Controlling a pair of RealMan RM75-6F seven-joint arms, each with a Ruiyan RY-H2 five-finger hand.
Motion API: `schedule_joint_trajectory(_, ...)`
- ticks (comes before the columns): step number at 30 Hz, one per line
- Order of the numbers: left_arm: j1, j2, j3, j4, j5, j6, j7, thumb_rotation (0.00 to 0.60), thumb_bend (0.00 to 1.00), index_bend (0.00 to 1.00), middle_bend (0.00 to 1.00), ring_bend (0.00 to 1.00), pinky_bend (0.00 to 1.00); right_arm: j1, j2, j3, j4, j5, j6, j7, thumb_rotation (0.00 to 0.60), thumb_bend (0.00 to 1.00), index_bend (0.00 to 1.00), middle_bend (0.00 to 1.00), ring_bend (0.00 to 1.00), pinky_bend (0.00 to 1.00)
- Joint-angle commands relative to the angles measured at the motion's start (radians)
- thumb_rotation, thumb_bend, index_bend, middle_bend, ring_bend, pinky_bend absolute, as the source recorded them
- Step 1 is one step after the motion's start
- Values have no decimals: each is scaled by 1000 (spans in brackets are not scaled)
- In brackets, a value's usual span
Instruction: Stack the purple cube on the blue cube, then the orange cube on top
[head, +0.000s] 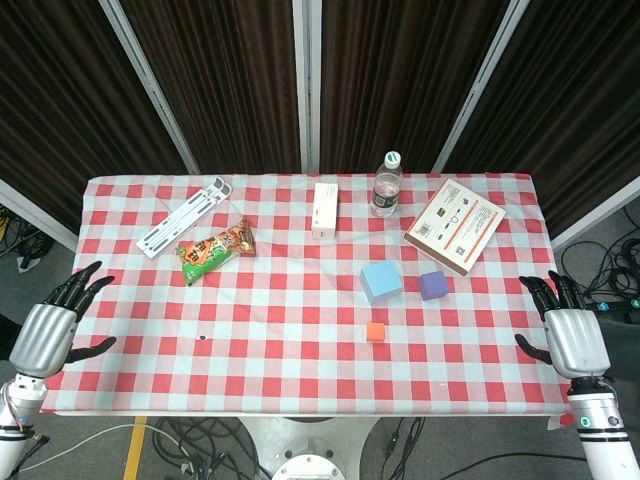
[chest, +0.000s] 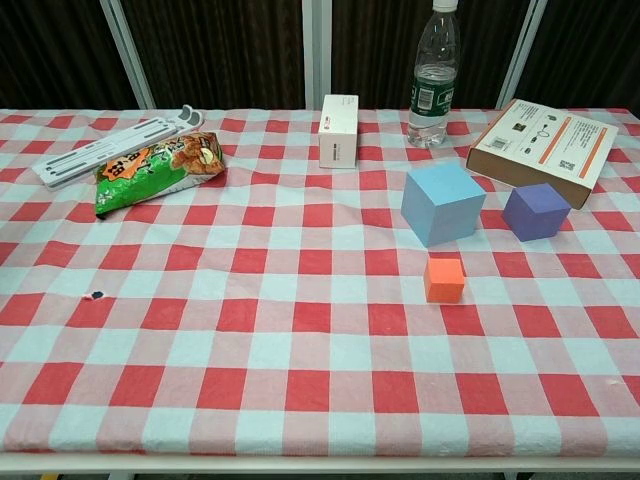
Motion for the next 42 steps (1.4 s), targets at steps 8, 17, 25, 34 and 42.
schedule_joint_trajectory(8,-3,4,1,-5,-4,-13,-2,600,51,205,153,133,275,8,14,13,-17,10,-7,-3,600,114,119,151,0,68)
schedule_joint_trajectory(17,2,-5,5,2,-1,-6,-5,600,52,205,153,133,276,36,49,20,-26,48,-74,-29,600,115,119,160,12,80)
schedule_joint_trajectory(25,2,-18,15,15,16,-3,-11,600,51,205,153,133,276,71,53,40,-26,24,-81,-65,600,116,142,245,399,509)
schedule_joint_trajectory(34,9,-8,31,23,37,10,-37,600,51,205,153,133,276,220,59,85,-55,7,-242,-129,600,125,411,987,890,846)
schedule_joint_trajectory(42,15,-3,49,39,48,5,-54,600,51,205,153,133,276,400,-9,88,23,274,-520,-430,600,82,377,1000,948,895)
